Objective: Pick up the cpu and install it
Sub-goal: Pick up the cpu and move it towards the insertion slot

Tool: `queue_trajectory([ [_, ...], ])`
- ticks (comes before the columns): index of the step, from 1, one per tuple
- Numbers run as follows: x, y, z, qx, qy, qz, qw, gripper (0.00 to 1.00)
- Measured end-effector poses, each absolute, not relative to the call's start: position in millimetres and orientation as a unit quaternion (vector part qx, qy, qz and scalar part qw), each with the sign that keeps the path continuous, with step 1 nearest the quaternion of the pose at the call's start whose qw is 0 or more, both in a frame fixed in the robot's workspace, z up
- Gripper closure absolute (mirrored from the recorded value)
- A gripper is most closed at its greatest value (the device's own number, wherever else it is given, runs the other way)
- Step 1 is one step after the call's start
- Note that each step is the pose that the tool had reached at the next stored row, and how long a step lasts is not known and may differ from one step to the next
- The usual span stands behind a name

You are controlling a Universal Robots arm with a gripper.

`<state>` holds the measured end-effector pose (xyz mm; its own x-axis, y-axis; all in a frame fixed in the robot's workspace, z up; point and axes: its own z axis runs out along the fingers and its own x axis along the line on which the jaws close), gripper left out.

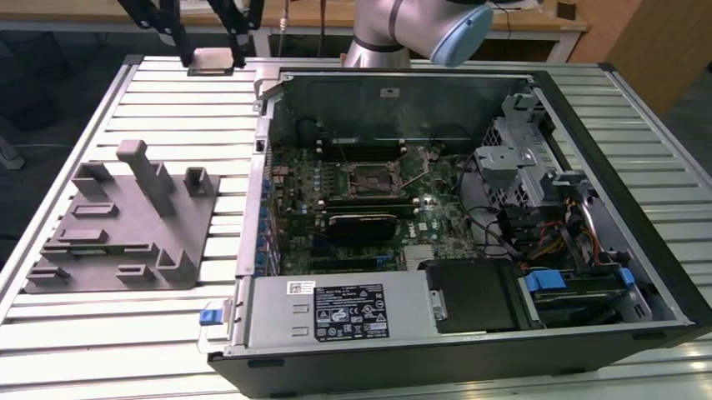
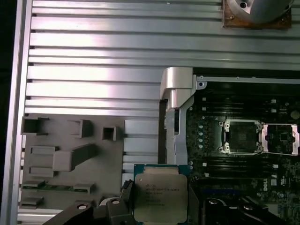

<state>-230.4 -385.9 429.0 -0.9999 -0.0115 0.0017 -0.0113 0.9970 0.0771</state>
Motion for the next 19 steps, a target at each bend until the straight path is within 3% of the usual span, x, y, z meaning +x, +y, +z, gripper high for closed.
queue_trajectory([
  [19,-166.8,-384.0,404.0,0.006,-0.999,-0.033,0.003,0.45],
])
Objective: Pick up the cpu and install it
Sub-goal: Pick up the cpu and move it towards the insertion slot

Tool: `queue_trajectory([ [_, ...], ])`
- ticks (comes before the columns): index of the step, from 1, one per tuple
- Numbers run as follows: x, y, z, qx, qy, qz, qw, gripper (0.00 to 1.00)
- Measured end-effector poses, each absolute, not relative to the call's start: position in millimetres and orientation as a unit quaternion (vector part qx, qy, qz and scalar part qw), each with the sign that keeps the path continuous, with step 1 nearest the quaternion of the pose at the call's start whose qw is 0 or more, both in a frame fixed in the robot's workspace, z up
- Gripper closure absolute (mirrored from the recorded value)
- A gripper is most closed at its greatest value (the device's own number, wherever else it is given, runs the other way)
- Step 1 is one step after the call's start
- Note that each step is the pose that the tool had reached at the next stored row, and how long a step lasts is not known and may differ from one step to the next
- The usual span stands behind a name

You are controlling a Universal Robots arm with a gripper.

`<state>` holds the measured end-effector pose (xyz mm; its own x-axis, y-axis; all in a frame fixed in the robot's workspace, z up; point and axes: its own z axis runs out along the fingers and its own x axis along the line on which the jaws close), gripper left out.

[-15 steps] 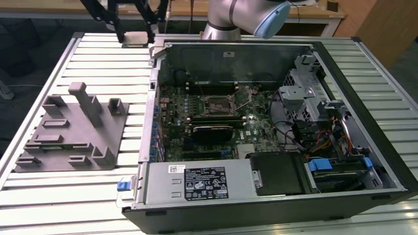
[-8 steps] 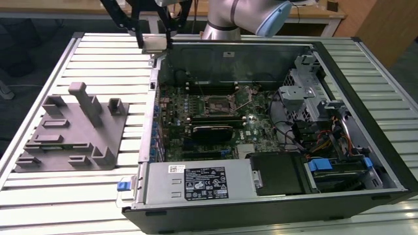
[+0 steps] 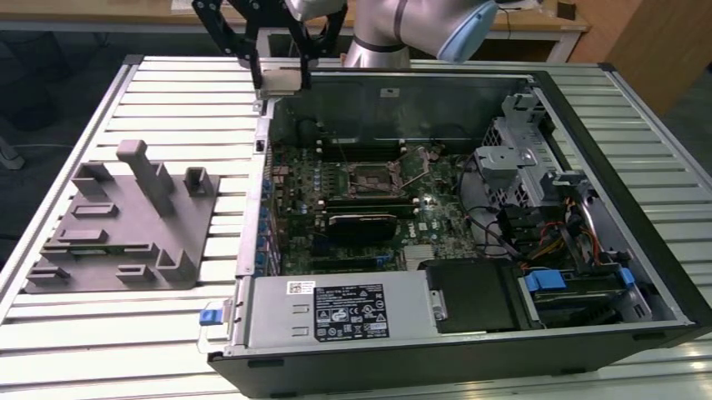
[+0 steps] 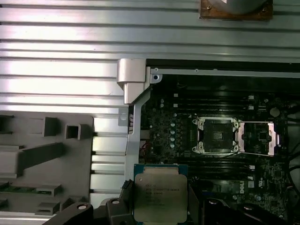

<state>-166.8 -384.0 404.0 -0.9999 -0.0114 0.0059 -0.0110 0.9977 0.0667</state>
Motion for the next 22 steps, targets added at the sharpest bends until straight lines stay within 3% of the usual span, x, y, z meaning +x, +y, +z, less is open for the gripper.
queue_trajectory([
  [22,-110.0,-381.0,372.8,0.005,-0.999,-0.032,0.009,0.45],
])
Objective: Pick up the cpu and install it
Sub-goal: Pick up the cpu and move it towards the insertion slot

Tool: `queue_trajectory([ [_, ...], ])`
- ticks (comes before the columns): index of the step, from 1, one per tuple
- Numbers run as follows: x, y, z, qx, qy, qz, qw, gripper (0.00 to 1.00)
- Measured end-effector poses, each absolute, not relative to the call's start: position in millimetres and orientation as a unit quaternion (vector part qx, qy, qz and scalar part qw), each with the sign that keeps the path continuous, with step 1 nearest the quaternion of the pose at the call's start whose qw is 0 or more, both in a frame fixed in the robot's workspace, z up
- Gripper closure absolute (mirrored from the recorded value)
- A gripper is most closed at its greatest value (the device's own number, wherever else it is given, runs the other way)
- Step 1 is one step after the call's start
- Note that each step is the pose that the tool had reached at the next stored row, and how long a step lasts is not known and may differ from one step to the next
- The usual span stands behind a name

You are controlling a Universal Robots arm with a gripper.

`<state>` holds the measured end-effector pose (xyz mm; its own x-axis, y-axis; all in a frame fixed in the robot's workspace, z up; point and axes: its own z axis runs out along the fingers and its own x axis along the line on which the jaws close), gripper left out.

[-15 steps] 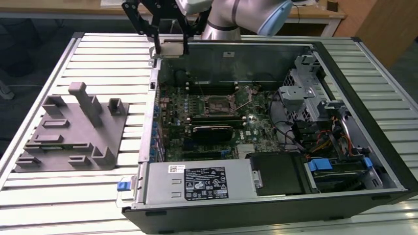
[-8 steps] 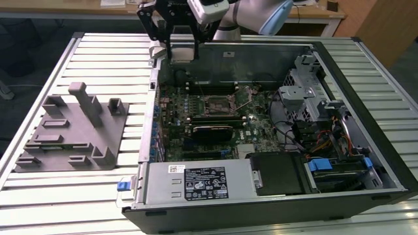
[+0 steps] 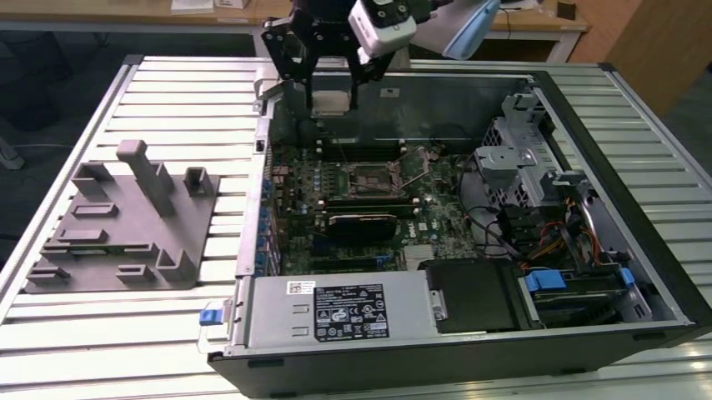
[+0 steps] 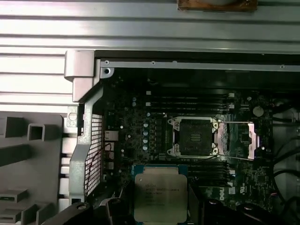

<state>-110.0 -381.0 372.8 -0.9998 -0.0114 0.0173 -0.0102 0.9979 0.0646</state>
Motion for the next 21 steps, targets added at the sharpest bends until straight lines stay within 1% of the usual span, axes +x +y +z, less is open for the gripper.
queue_trajectory([
  [8,-91.7,-378.3,358.3,0.005,-0.999,-0.032,0.011,0.45],
  [21,-74.4,-373.7,334.7,0.007,-0.999,-0.032,0.011,0.45],
])
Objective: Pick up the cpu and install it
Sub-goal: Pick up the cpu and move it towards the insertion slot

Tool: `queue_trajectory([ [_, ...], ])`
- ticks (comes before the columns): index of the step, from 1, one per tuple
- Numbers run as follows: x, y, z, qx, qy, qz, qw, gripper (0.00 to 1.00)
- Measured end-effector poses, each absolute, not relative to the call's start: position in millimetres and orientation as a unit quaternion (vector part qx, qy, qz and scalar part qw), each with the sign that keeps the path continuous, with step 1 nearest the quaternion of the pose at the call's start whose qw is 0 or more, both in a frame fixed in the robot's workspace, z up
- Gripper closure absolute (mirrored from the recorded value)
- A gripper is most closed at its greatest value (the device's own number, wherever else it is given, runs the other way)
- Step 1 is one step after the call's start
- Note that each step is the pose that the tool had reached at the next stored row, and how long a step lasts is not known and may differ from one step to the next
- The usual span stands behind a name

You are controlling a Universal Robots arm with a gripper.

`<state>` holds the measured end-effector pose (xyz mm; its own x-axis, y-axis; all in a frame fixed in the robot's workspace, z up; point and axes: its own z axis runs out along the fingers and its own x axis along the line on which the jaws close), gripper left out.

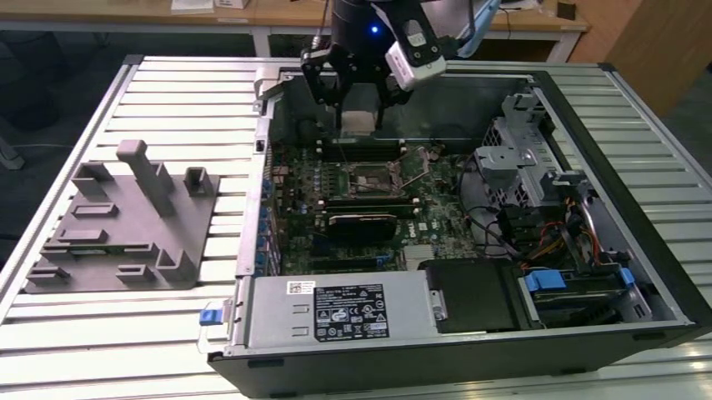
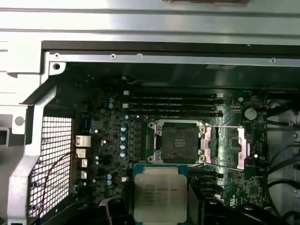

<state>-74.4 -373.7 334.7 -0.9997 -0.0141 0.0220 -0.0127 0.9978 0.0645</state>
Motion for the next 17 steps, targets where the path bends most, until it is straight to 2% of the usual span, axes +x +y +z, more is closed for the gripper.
queue_trajectory([
  [17,-51.8,-368.9,304.7,0.014,-0.999,-0.032,0.009,0.45],
])
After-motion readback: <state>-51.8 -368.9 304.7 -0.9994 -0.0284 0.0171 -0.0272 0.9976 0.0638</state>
